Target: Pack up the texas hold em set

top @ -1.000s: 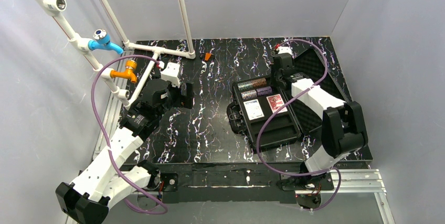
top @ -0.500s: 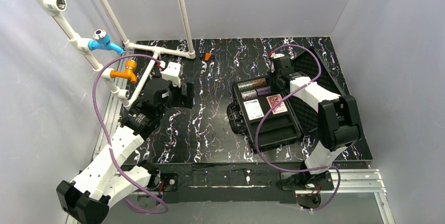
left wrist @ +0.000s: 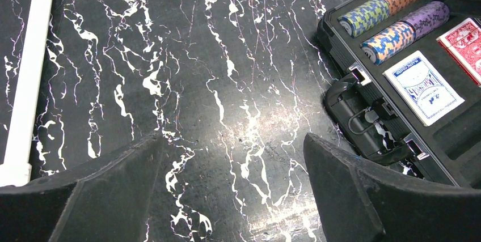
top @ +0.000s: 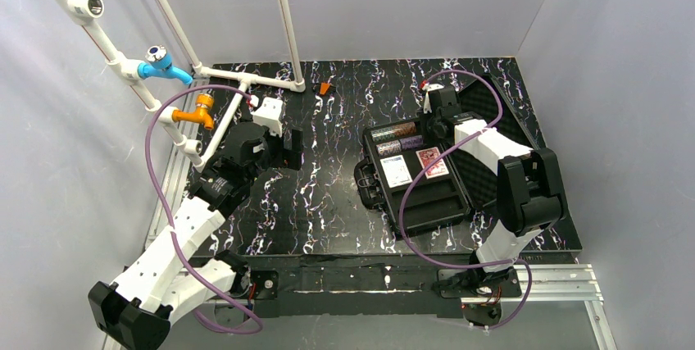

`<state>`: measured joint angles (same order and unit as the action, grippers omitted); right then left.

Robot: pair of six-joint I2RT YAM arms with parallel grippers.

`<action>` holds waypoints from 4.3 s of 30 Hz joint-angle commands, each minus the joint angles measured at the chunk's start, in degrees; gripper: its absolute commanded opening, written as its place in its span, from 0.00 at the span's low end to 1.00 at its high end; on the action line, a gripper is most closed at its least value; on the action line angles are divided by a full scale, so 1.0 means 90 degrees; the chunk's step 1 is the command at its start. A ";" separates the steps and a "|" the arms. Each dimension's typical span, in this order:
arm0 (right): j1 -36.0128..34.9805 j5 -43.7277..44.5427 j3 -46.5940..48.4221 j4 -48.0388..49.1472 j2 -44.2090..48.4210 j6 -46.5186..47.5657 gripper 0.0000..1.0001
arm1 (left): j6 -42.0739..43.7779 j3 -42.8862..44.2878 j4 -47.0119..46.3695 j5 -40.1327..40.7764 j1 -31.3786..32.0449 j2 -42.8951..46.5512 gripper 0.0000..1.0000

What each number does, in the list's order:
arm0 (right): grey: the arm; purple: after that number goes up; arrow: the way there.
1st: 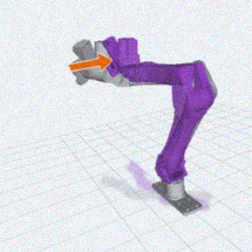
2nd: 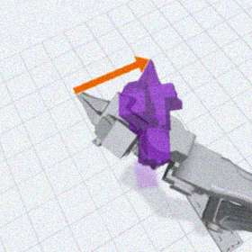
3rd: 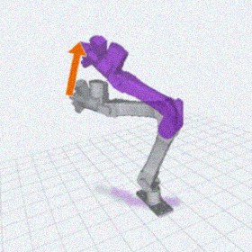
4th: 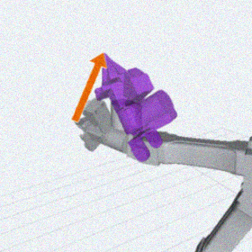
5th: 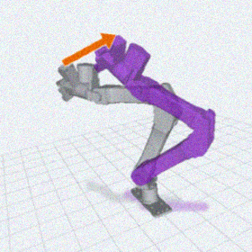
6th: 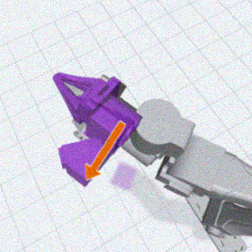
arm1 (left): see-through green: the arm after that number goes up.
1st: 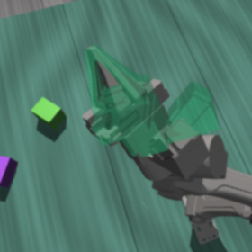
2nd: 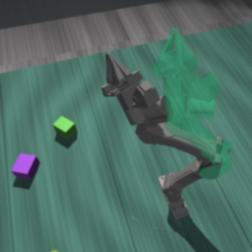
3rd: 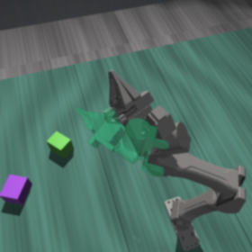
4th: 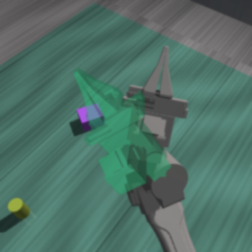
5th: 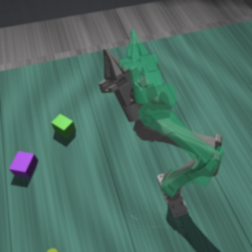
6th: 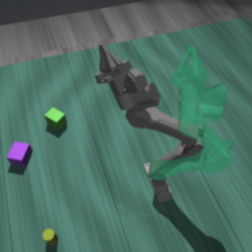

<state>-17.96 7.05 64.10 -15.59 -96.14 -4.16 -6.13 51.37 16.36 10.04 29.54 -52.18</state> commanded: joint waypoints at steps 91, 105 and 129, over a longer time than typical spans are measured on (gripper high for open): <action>0.4786 -0.0714 0.0758 -0.1743 0.1019 -0.3465 0.50 | 0.0436 0.0160 0.0182 0.0427 0.0480 -0.0474 0.90; 0.4778 -0.1867 0.0458 -0.1502 0.1242 -0.3172 0.53 | 0.0169 0.0290 0.0122 -0.0626 0.0719 -0.1383 0.89; 0.4436 -0.4114 0.0169 -0.0936 0.1421 -0.2922 0.54 | -0.0205 0.1866 0.0084 -0.1930 0.1277 -0.3425 0.89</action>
<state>23.51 -24.67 64.95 -21.08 -84.75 -32.84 -8.49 66.59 16.58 -5.06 40.64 -82.11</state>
